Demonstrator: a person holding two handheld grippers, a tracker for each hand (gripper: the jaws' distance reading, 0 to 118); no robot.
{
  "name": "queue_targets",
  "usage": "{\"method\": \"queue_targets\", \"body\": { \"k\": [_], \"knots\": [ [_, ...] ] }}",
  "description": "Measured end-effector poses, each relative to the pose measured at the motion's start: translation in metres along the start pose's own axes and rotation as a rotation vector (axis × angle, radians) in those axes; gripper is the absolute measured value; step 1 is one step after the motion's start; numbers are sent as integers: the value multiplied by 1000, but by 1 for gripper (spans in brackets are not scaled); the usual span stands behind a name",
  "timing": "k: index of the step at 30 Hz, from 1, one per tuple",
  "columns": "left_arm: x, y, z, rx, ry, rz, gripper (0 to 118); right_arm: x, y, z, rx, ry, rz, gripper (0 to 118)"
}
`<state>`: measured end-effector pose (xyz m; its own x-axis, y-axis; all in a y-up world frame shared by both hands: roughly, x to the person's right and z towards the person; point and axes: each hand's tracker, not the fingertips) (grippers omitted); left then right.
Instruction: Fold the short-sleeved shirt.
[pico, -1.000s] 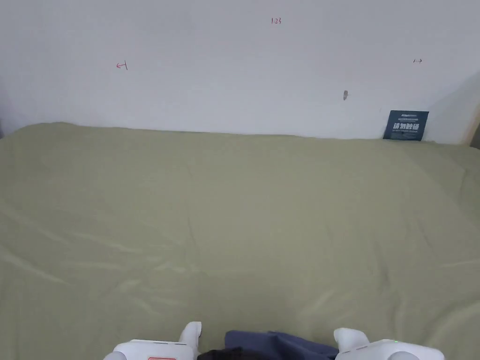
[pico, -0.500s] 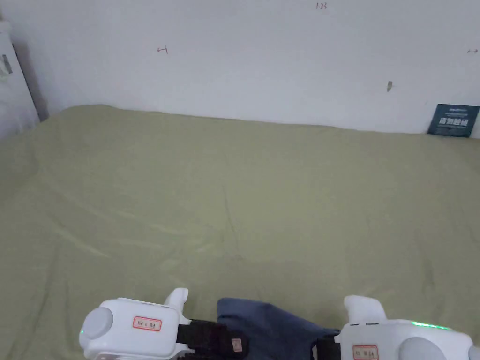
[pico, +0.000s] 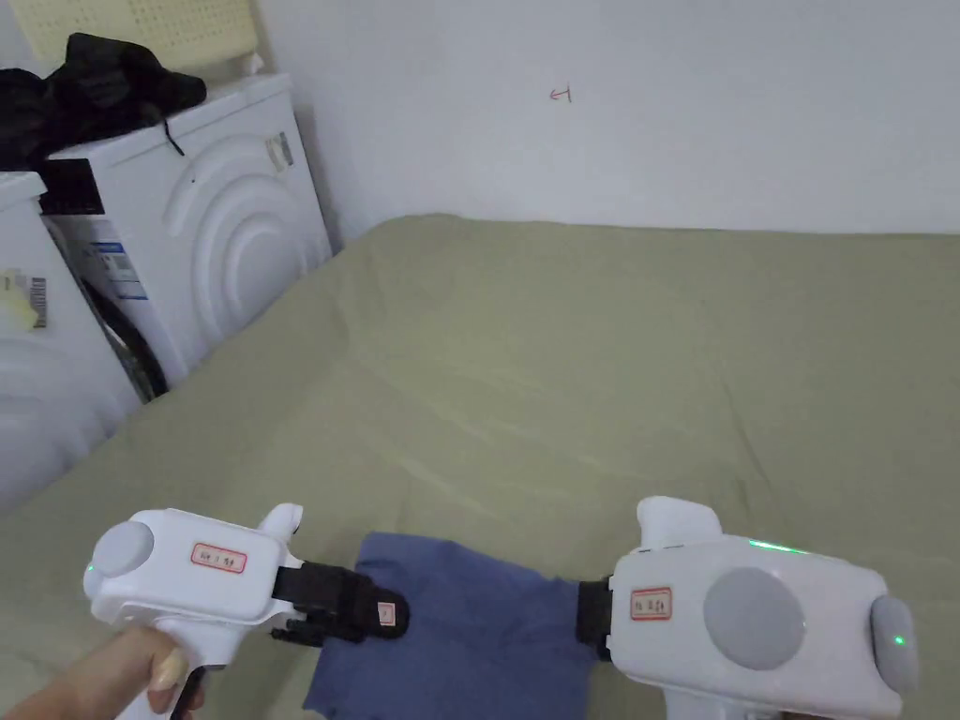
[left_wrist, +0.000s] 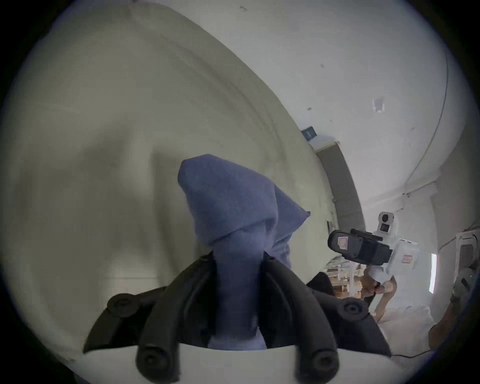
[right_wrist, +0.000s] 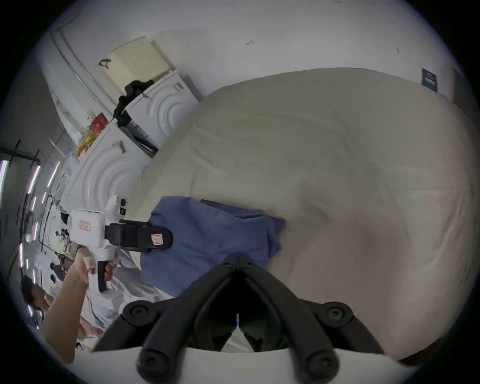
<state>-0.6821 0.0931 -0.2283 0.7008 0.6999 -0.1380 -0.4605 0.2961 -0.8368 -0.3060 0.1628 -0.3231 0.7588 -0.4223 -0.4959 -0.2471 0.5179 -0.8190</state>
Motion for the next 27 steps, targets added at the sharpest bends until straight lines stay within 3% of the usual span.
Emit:
{"method": "queue_targets", "body": {
  "k": [7,11,14,15,17,18,19,21,23,24,25,26,27],
  "knots": [
    [-75,31,86,-19,173,42,24,-95,5,-84,-76,58,-54,0],
    [-89,44,103,-18,277,16,24,-124,-1,-106,-101,108,-70,0],
    [-101,55,105,-1,250,36,26,-129,-1,-114,-128,115,-72,0],
    [-97,58,103,-11,275,10,36,-127,0,-114,-133,125,-81,0],
    [-88,60,104,-18,408,-52,88,-120,1,-107,-137,131,-79,0],
    [-74,58,106,-24,465,-76,104,-115,2,-101,-134,130,-65,0],
    [-68,58,116,10,474,-90,107,-108,3,-95,-125,131,-61,0],
    [-49,59,138,102,504,-83,103,-93,4,-80,-109,106,-33,0],
    [-9,47,153,214,560,-100,87,-74,3,-66,-80,78,-28,0],
    [4,45,157,259,578,-106,71,-65,3,-60,-72,56,-21,0],
    [20,41,155,272,624,-113,36,-56,1,-51,-70,44,-4,0],
    [31,37,154,292,666,-124,10,-47,-1,-45,-62,31,2,0],
    [46,31,144,285,668,-137,6,-35,-3,-37,-48,15,-4,0]
  ]
}}
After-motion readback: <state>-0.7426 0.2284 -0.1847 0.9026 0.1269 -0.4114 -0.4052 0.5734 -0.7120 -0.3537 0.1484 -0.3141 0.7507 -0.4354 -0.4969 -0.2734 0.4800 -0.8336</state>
